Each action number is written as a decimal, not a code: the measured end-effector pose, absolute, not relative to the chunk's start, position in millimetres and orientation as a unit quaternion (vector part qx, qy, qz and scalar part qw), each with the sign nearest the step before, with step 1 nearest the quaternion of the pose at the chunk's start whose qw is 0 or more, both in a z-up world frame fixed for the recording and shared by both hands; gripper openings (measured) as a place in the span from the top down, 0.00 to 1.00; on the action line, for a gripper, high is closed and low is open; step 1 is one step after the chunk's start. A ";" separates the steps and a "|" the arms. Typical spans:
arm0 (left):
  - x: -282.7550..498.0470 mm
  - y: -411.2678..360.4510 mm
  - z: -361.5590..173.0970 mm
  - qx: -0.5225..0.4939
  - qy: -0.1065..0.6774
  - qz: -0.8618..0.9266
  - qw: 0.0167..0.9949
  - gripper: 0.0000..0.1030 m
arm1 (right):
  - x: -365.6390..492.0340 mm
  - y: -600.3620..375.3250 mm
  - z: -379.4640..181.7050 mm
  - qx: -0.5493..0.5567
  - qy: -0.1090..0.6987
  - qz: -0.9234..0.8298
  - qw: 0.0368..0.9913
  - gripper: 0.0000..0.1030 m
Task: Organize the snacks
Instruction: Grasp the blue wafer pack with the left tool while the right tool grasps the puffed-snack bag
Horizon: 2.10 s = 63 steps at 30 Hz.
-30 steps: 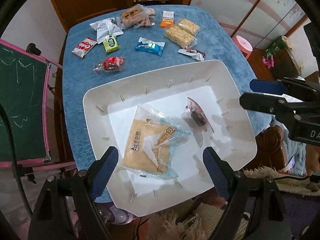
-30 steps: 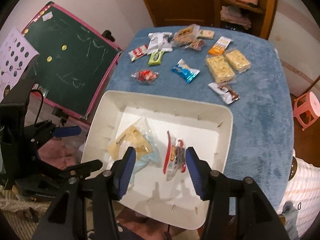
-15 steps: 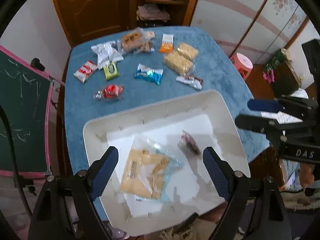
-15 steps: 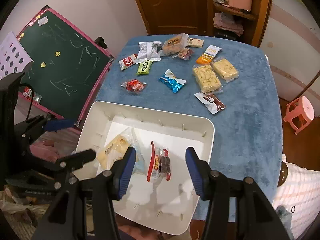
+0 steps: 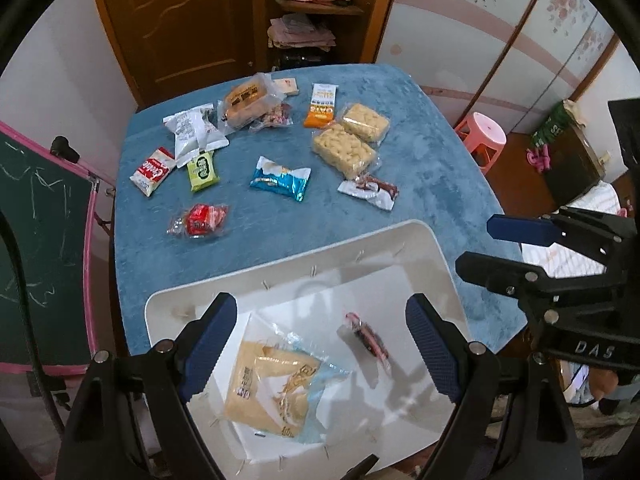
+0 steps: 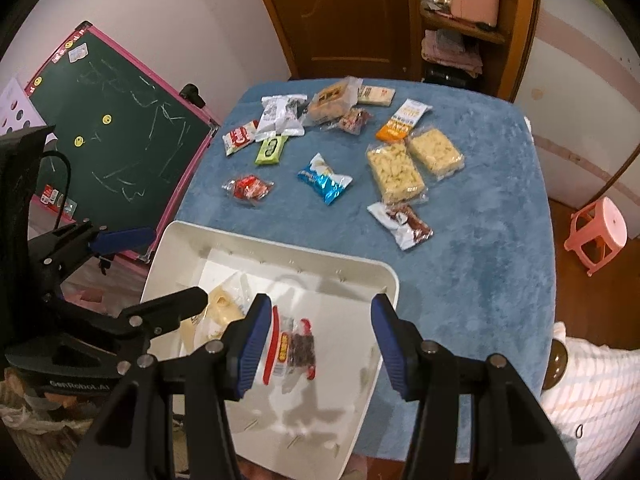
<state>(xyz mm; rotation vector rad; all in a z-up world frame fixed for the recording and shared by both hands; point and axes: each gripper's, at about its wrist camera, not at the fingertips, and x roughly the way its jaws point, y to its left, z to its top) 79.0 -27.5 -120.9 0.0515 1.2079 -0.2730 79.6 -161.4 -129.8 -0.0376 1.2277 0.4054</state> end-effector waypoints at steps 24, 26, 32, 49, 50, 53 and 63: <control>209.7 -23.3 -116.3 -0.049 0.542 -0.043 0.838 0.17 | 217.6 -199.3 -127.5 0.024 0.512 0.160 0.844 0.32; 224.0 -18.8 -128.6 -0.062 0.549 -0.026 0.833 0.17 | 233.3 -203.3 -140.9 0.033 0.522 0.154 0.838 0.32; 263.2 -14.3 -178.3 -0.093 0.585 0.014 0.805 0.17 | 265.0 -198.2 -196.3 0.006 0.559 0.142 0.817 0.32; 298.4 0.2 -304.6 -0.213 0.667 0.095 0.707 0.18 | 288.4 -165.5 -285.3 -0.086 0.602 0.167 0.776 0.32; 299.1 0.5 -308.2 -0.217 0.669 0.100 0.704 0.18 | 289.2 -165.1 -287.4 -0.086 0.605 0.167 0.774 0.32; 299.7 0.5 -319.1 -0.233 0.674 0.107 0.693 0.18 | 291.0 -161.3 -291.3 -0.084 0.606 0.182 0.770 0.32; 301.6 -16.0 -334.9 -0.223 0.679 0.143 0.685 0.48 | 286.1 -141.1 -306.2 -0.133 0.606 0.204 0.757 0.31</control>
